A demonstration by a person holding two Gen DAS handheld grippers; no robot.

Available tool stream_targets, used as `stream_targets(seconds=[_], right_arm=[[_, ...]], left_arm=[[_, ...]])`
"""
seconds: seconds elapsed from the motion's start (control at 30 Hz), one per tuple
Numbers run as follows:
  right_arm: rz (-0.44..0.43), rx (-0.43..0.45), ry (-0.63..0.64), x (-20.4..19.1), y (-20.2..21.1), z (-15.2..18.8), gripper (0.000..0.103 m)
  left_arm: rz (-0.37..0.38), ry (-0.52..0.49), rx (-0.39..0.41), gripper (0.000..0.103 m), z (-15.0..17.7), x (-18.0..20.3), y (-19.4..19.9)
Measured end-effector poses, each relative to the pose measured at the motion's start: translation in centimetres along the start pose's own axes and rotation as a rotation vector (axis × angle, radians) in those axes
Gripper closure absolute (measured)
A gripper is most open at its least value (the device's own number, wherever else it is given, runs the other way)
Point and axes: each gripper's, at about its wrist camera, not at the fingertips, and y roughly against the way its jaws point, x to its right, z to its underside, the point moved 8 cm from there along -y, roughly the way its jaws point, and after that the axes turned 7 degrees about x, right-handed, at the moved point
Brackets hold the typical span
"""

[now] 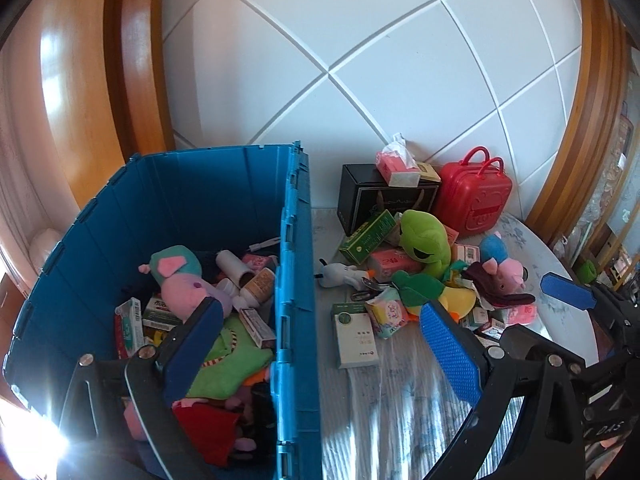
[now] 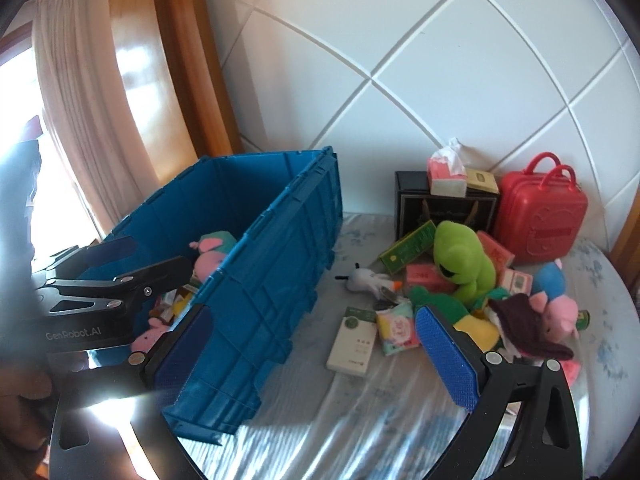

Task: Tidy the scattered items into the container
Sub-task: 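Move both tools back from the crate toward the items on the bed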

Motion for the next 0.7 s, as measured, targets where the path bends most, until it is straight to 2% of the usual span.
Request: stream_targets(seconds=[0.37,0.7], right_arm=[[0.097,-0.053,-0.07,10.0,1.1,4.7,0.0],[0.162,-0.133,-0.137,18.4,2.1,10.0,0.0]], left_arm=[[0.069,-0.064,-0.064,0.003,3.0,8.9,-4.1],[0.046,-0.093,-0.147,0.003,7.9,12.4,-9.7]])
